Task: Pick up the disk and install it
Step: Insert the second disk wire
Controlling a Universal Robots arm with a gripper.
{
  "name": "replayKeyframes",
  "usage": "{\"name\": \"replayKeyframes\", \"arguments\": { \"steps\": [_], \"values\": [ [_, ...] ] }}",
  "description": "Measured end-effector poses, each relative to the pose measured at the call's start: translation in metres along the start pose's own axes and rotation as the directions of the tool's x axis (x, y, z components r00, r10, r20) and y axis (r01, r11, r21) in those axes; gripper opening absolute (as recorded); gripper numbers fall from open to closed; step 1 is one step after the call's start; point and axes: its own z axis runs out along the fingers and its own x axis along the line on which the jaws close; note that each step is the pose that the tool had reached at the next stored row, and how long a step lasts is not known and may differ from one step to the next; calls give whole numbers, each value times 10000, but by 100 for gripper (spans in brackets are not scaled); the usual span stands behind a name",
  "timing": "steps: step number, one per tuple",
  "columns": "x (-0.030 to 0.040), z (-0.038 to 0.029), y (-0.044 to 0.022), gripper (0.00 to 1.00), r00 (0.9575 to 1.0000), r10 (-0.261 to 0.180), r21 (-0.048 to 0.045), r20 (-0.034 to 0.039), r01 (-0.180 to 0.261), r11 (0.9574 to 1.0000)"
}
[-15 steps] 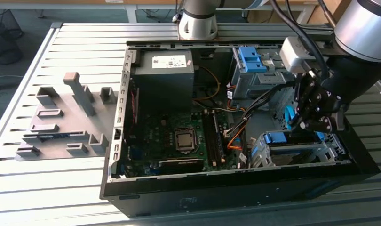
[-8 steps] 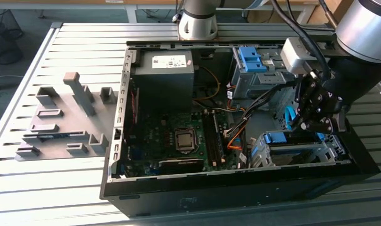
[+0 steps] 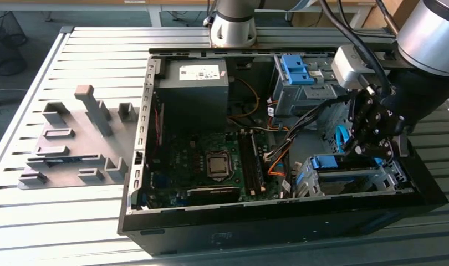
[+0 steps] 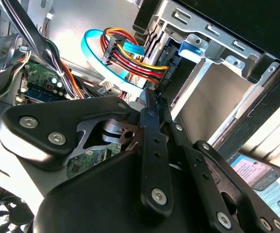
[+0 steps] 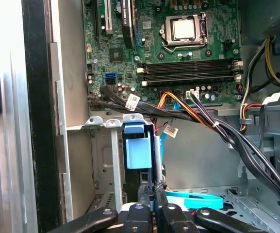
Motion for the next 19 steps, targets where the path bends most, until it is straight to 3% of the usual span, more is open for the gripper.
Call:
{"name": "replayKeyframes", "arguments": {
  "steps": [10, 19],
  "values": [
    [6, 23, -17, 16, 10000, 2, -9, 86, -2, 10000],
    [45, 52, -24, 16, 10000, 8, -9, 91, -8, 10000]
  ]
}}
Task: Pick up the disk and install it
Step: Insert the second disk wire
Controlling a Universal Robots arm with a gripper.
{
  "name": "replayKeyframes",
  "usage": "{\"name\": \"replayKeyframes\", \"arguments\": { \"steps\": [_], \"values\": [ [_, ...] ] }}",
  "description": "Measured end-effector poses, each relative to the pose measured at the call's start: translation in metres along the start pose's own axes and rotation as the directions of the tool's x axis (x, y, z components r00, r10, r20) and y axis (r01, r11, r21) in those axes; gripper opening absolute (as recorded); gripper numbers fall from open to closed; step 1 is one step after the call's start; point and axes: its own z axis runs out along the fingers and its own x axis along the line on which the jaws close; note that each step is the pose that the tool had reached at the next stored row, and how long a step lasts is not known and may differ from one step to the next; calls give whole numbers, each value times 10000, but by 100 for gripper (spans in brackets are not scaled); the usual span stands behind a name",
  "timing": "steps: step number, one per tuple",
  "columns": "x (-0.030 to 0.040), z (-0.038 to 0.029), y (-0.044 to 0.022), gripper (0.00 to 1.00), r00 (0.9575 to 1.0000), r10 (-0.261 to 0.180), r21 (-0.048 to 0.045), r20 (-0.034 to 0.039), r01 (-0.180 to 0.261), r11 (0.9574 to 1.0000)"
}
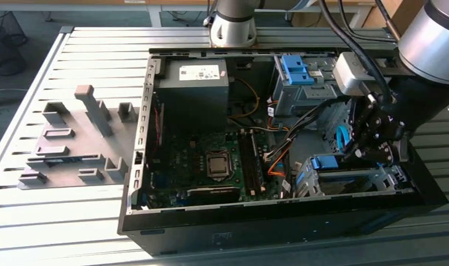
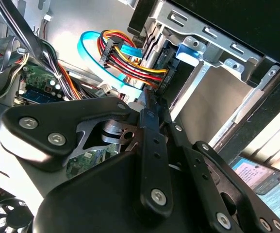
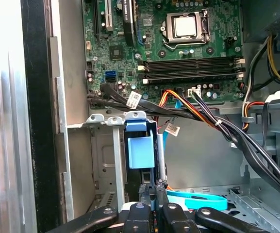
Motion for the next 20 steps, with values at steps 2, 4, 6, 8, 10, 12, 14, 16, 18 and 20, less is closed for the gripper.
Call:
{"name": "replayKeyframes", "arguments": {
  "steps": [2, 4, 6, 8, 10, 12, 14, 16, 18, 20],
  "values": [
    [0, 1, 0, 16, 10000, 0, -3, 5, 0, 10000],
    [1, 1, 0, 16, 10000, 0, -4, 12, 0, 10000],
    [1, 1, 0, 16, 10000, 0, -5, 16, 0, 10000],
    [1, 2, 0, 17, 10000, 0, -5, 21, 0, 10000],
    [1, -1, -1, 17, 10000, -1, -6, 26, 1, 10000],
    [1, -22, 0, 24, 10000, -1, -7, 36, 1, 10000],
    [1, -71, 0, 24, 10000, -1, -6, 36, 1, 10000],
    [2, -117, 0, 24, 10000, 0, -7, 36, 0, 10000],
    [2, -128, 0, 24, 10000, 0, -7, 38, 0, 10000],
    [2, -128, 0, 24, 10000, -1, -7, 39, 1, 10000]
  ]
}}
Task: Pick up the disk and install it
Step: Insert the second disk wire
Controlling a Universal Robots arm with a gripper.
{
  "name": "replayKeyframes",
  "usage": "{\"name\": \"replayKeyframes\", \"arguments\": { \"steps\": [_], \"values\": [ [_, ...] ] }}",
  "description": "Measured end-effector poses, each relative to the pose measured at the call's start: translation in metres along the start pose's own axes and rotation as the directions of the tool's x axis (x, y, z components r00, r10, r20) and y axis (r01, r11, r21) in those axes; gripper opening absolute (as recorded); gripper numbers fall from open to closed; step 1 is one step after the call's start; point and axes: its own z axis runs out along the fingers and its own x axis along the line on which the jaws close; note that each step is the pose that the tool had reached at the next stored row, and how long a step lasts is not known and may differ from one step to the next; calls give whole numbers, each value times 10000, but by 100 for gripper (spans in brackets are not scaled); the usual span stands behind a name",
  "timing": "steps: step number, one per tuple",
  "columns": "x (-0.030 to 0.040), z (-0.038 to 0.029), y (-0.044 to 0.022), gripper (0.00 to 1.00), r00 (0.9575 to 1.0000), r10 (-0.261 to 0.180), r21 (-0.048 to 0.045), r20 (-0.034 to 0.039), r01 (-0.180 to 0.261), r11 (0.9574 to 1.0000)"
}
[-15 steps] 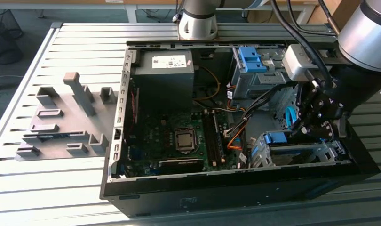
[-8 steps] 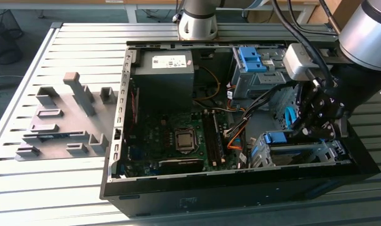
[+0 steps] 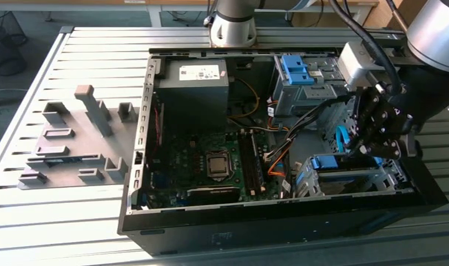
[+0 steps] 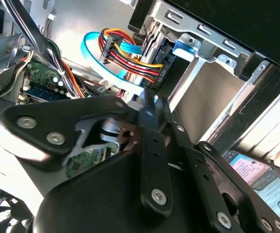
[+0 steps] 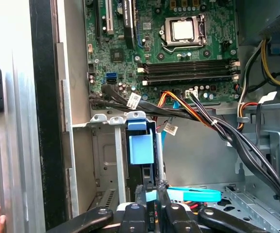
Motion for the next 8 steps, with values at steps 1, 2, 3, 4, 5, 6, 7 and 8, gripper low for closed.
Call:
{"name": "replayKeyframes", "arguments": {
  "steps": [1, 2, 3, 4, 5, 6, 7, 8],
  "values": [
    [0, -1, 0, 22, 10000, 0, 0, -1, 0, 10000],
    [0, -2, 0, 16, 10000, 1, 0, -2, -1, 10000],
    [0, -2, 0, 16, 10000, 0, 0, -3, 0, 10000],
    [0, -3, 0, 11, 10000, 0, 0, -3, 0, 10000],
    [0, -3, 0, 11, 10000, 1, 0, -2, -1, 10000],
    [0, -3, 0, 11, 10000, 1, 1, -3, -1, 10000],
    [0, -3, 0, 11, 10000, 1, 0, -3, -1, 10000],
    [0, -4, 0, 11, 10000, 0, 0, -3, 0, 10000]
  ]
}}
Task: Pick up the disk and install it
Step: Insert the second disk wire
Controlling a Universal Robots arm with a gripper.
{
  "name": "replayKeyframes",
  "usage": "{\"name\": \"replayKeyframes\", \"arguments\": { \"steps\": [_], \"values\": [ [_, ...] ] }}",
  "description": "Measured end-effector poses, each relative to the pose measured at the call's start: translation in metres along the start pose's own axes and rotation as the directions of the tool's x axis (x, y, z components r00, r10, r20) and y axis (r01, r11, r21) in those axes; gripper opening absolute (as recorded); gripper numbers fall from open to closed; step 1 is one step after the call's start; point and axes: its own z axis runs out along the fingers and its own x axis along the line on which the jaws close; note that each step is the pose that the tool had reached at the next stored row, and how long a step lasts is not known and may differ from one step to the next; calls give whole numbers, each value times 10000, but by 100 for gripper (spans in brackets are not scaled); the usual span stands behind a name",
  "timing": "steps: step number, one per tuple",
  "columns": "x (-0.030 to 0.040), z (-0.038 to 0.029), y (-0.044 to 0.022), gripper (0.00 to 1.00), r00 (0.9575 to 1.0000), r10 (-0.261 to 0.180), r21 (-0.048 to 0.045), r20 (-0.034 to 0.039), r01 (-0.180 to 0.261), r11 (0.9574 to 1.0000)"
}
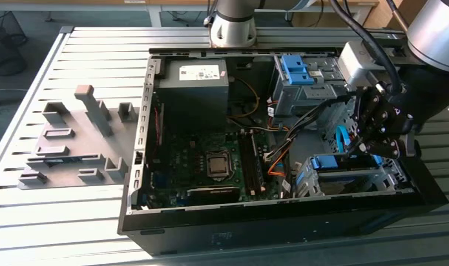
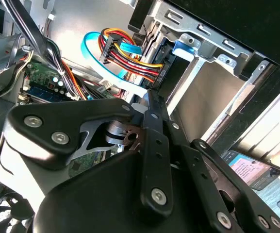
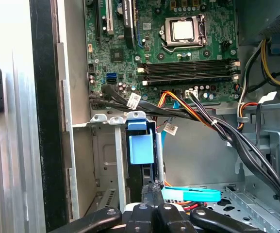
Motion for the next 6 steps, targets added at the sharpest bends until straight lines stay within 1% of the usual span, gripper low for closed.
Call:
{"name": "replayKeyframes", "arguments": {
  "steps": [6],
  "values": [
    [0, -2, 0, 11, 10000, 0, 0, -1, 0, 10000]
  ]
}}
